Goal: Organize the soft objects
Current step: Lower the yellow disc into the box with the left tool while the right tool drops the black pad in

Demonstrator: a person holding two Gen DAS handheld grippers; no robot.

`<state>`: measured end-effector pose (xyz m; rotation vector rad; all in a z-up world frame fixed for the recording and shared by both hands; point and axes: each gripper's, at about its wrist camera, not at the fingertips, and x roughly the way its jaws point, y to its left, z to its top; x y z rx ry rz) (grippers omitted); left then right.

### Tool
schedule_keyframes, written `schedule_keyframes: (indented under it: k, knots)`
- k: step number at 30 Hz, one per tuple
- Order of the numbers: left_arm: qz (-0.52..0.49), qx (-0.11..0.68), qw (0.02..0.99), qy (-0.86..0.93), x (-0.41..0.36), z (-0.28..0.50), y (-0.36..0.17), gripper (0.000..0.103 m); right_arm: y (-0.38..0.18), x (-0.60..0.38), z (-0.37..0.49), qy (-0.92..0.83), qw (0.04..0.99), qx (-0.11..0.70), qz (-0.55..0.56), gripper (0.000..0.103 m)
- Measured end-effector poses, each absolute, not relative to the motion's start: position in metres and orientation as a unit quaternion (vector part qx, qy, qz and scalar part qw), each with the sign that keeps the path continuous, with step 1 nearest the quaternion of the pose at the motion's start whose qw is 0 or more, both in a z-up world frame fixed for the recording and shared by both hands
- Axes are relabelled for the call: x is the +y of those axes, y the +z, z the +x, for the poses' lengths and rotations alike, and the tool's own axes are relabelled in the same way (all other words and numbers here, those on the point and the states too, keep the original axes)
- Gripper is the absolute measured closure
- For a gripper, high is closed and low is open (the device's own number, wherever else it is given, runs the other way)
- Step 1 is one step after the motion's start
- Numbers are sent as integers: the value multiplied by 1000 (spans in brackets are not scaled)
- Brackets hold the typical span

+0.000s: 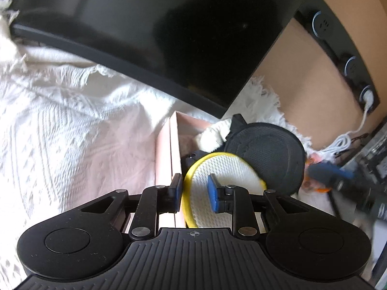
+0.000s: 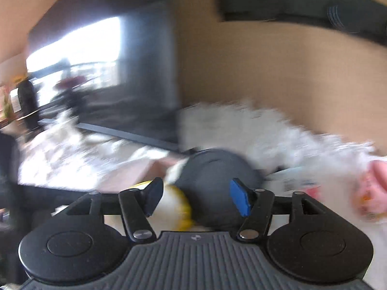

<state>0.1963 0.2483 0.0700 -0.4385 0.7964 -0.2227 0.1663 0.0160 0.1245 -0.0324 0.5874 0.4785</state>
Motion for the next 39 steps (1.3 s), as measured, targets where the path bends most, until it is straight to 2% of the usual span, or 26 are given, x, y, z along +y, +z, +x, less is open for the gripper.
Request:
schedule_keyframes:
  k: [7,8,9,12,20,22,24,27,30,32,34,39]
  knots:
    - [-237,354,897,-116,256,182,86,80,112,-33,201,149,948,280,-1,40]
    - [-239,354,897,-118,257,180,88,80,106,-36,205,145,946,289,6,51]
    - [-238,357,895,-121,257,180,89,80,97,-38,211,142,941,307,17,69]
    - [-226,373,891,-126,254,181,88,82,77,-30,215,167,918,359,35,79]
    - [-229,372,890,-132,252,175,91,83,79,31,190,214,910,351,-53,78]
    - [-233,366,891,-131,252,171,93,83,94,24,179,232,910,340,-48,75]
    - [-240,361,891,-134,251,167,94,83,110,11,168,246,914,321,-36,68]
    - [-237,369,887,-143,243,166,91,83,126,-3,170,233,930,282,-25,67]
    - [-231,383,882,-147,234,167,85,83,125,1,212,189,945,265,-17,67]
    - [-226,387,882,-146,231,166,82,83,107,6,250,165,940,297,-14,75]
    - [-225,387,882,-147,231,164,82,83,82,4,276,166,911,376,35,75]
    - [-235,390,877,-151,231,170,76,84,61,-5,252,166,905,385,68,78]
